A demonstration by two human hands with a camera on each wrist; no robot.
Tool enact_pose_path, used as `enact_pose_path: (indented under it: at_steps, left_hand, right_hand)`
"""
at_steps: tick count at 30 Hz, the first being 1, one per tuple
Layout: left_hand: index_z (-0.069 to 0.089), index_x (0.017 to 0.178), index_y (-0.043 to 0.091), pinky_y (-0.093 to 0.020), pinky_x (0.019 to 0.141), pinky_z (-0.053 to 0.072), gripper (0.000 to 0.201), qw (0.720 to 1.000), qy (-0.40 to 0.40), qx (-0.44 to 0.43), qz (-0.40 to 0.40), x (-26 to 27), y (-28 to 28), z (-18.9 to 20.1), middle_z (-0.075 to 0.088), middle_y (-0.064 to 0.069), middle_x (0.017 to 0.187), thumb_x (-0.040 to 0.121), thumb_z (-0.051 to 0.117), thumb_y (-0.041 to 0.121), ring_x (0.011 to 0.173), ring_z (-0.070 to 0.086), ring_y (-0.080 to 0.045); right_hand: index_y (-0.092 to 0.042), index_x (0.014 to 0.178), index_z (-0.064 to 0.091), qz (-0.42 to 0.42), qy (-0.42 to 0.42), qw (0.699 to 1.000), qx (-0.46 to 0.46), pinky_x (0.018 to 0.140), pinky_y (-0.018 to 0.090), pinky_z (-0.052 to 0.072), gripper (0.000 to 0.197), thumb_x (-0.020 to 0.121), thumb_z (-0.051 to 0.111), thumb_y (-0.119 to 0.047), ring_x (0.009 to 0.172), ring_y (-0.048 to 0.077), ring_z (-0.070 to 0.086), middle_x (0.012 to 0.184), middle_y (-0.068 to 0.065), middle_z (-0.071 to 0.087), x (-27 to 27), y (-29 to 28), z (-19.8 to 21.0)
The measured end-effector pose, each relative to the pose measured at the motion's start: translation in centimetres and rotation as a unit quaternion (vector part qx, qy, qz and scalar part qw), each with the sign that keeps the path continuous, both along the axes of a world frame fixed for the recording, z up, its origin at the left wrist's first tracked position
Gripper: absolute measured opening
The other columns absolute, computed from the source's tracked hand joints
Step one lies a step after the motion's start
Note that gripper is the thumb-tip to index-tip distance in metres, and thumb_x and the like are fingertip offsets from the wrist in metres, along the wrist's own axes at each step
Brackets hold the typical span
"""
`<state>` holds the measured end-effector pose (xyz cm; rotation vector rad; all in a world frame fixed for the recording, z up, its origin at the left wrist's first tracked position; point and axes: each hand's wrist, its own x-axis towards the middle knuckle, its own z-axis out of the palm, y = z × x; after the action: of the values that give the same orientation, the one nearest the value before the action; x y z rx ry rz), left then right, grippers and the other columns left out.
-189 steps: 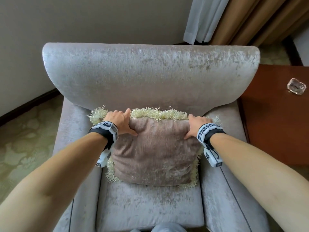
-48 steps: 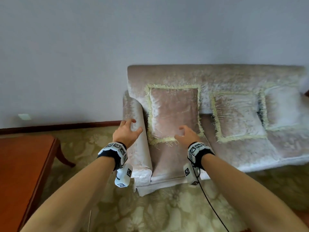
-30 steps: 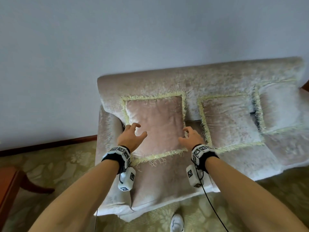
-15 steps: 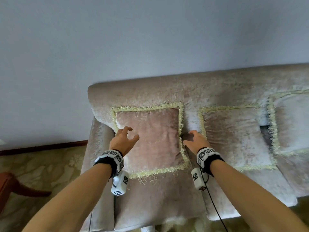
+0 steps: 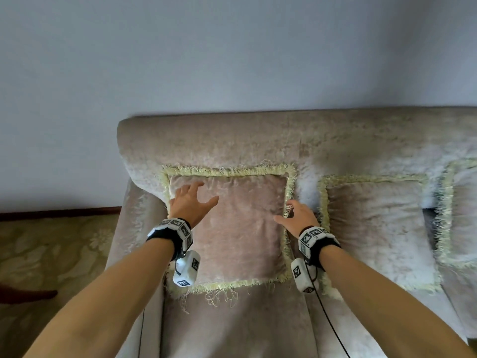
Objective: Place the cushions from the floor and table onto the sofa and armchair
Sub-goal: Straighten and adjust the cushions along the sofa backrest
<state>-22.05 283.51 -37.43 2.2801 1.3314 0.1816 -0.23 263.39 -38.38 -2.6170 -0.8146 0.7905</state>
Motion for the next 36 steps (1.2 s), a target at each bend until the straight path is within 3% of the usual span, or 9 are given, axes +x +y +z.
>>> enact_pose_path:
  at_steps: [5,9,13,17,20,27,32,36]
  left_hand:
    - [0.035,0.145,0.032,-0.052,0.112,0.023,0.075,0.999,0.03,-0.018,-0.006,3.1,6.1,-2.6,0.036,-0.007,0.151,0.084,0.04,0.076,0.142,0.025,-0.027]
    - [0.032,0.146,0.032,-0.052,0.115,0.02,0.081,0.997,0.072,-0.013,-0.027,4.7,9.5,-4.9,0.037,-0.007,0.151,0.081,0.034,0.081,0.14,0.03,-0.029]
    - [0.032,0.145,0.035,-0.052,0.115,0.016,0.077,0.993,0.103,-0.002,-0.053,6.3,12.0,-6.9,0.033,-0.003,0.154,0.082,0.039,0.078,0.142,0.027,-0.025]
    - [0.031,0.147,0.034,-0.054,0.115,0.014,0.075,0.99,0.105,-0.019,-0.088,7.0,12.8,-8.8,0.026,-0.004,0.157,0.085,0.045,0.072,0.145,0.023,-0.025]
    - [0.025,0.149,0.036,-0.053,0.117,0.013,0.082,0.986,0.142,-0.013,-0.085,7.0,13.3,-10.3,0.023,-0.001,0.159,0.082,0.039,0.079,0.144,0.024,-0.023]
    - [0.026,0.15,0.03,-0.055,0.111,0.026,0.094,0.973,0.212,-0.032,-0.084,6.7,13.8,-11.1,0.043,-0.008,0.147,0.075,0.035,0.087,0.137,0.034,-0.03]
    - [0.047,0.136,0.028,-0.056,0.111,0.023,0.1,0.943,0.305,-0.001,-0.135,6.3,13.5,-10.2,0.049,-0.002,0.142,0.063,0.031,0.096,0.137,0.029,-0.032]
    - [0.043,0.139,0.026,-0.058,0.113,0.019,0.107,0.931,0.322,0.0,-0.169,6.5,13.1,-10.2,0.041,-0.006,0.147,0.06,0.033,0.097,0.139,0.027,-0.033]
  right_hand:
    - [-0.031,0.136,0.042,0.008,-0.016,1.0,-0.022,0.109,0.049,0.034,0.067,0.079,0.066,-0.057,0.138,0.031,0.032,0.148,0.008,0.036,3.8,6.1,-1.1]
    - [-0.033,0.139,0.039,0.021,-0.032,0.998,-0.044,0.108,0.052,0.034,0.072,0.078,0.065,-0.063,0.138,0.031,0.032,0.149,0.006,0.035,6.3,10.3,-2.1]
    - [-0.037,0.14,0.036,0.061,-0.02,0.997,-0.053,0.109,0.053,0.032,0.075,0.076,0.064,-0.064,0.14,0.027,0.028,0.15,0.003,0.032,8.0,13.5,-3.9]
    - [-0.035,0.143,0.033,0.122,-0.014,0.991,-0.061,0.114,0.057,0.02,0.082,0.073,0.062,-0.067,0.144,0.025,0.019,0.155,-0.001,0.028,9.2,15.4,-5.8]
    - [-0.035,0.145,0.031,0.145,-0.032,0.985,-0.083,0.115,0.058,0.009,0.082,0.076,0.064,-0.064,0.146,0.023,0.016,0.157,-0.003,0.025,9.4,16.8,-6.4]
    - [-0.027,0.149,0.025,0.182,0.046,0.977,-0.1,0.114,0.052,0.027,0.102,0.068,0.074,-0.064,0.143,0.028,0.027,0.157,0.004,0.028,9.8,18.9,-7.1]
    - [-0.025,0.151,0.024,0.237,0.003,0.946,-0.219,0.112,0.057,0.021,0.106,0.067,0.069,-0.073,0.144,0.032,0.022,0.156,0.007,0.026,7.6,17.6,-7.2]
    - [-0.028,0.151,0.024,0.255,0.019,0.93,-0.265,0.11,0.058,0.028,0.11,0.062,0.068,-0.076,0.142,0.038,0.018,0.154,0.011,0.024,7.3,16.9,-7.8]
